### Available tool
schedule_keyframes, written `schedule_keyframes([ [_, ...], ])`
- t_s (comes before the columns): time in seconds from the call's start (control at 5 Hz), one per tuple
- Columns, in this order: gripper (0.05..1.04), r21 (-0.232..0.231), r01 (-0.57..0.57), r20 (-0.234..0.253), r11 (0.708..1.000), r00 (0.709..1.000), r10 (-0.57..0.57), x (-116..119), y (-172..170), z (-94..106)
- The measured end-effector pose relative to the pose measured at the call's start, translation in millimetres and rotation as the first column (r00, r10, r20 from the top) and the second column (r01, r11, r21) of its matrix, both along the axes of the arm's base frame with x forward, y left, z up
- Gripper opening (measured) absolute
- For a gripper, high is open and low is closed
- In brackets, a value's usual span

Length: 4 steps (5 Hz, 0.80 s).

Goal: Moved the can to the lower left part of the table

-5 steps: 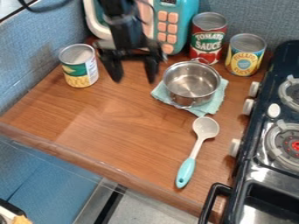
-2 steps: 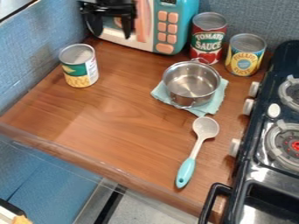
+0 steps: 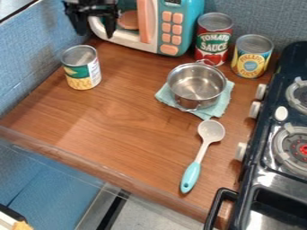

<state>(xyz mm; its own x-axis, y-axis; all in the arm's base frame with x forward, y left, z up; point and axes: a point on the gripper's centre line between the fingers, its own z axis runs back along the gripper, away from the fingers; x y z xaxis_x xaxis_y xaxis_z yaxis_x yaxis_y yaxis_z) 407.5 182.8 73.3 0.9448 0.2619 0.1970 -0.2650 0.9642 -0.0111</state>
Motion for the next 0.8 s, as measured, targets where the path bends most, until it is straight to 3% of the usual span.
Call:
schedule_keyframes([
  [0.4, 1.001, 0.024, 0.003, -0.040, 1.000, 0.999, -0.002, 8, 14, -19.3],
  [0.8, 1.001, -0.019, -0.005, -0.130, 1.000, 0.992, 0.003, -1, 4, -56.5],
])
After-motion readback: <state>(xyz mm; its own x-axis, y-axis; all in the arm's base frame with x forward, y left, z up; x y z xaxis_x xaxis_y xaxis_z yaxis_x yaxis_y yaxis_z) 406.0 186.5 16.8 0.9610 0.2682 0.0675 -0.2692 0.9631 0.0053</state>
